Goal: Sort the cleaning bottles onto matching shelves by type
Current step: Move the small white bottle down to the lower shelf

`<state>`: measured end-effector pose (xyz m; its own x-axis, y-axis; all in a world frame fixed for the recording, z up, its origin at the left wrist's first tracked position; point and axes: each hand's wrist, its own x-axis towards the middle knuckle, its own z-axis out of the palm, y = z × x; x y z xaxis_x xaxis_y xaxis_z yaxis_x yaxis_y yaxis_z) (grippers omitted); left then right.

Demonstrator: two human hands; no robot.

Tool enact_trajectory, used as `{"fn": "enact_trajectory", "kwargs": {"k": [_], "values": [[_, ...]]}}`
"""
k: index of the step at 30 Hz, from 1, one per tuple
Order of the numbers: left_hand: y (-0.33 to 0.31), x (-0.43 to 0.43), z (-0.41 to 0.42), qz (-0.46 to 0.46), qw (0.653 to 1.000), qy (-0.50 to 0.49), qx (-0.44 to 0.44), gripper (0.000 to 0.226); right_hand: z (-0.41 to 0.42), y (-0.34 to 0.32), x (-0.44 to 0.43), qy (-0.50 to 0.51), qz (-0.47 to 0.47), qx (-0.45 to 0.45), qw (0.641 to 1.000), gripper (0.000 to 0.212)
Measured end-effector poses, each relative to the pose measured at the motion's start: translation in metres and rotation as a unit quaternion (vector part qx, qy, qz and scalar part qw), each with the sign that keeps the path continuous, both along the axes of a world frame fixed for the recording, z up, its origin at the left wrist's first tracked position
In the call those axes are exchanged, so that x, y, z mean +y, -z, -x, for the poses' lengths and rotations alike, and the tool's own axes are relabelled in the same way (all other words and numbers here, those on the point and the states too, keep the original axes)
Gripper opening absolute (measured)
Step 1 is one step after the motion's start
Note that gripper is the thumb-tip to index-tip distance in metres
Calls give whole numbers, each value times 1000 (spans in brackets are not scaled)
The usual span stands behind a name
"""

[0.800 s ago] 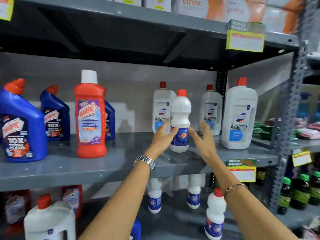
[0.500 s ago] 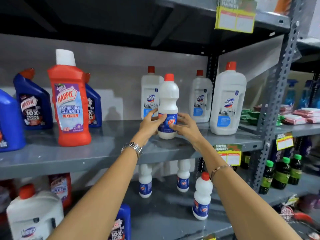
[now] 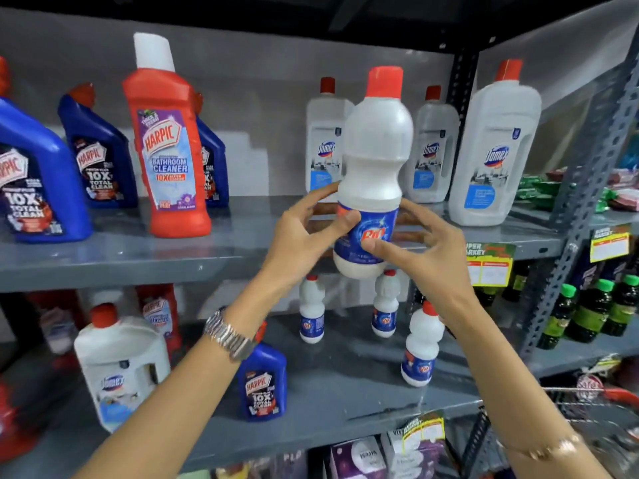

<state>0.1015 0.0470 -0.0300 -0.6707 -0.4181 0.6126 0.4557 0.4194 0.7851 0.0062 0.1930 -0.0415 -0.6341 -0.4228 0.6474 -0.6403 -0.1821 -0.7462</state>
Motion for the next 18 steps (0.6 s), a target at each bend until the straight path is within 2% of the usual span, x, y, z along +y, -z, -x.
{"fn": "enact_trajectory", "kwargs": {"k": [4,7,13,18], "values": [[44,21,-26,0,1000,13,13,46,-18,43,23,-27,11,-19,999,67],[98,27,-31,-22,1000,8,-10,48,-21,95,25,-37,-13,-51,998,66],[208,9,-11,-96,988,9,-121,49,-8,198,11,-30,-111,-125,985,65],[273,-19,25,-134,967,2,-217,54,27,250,-21,-24,-182,-160,970,62]]}}
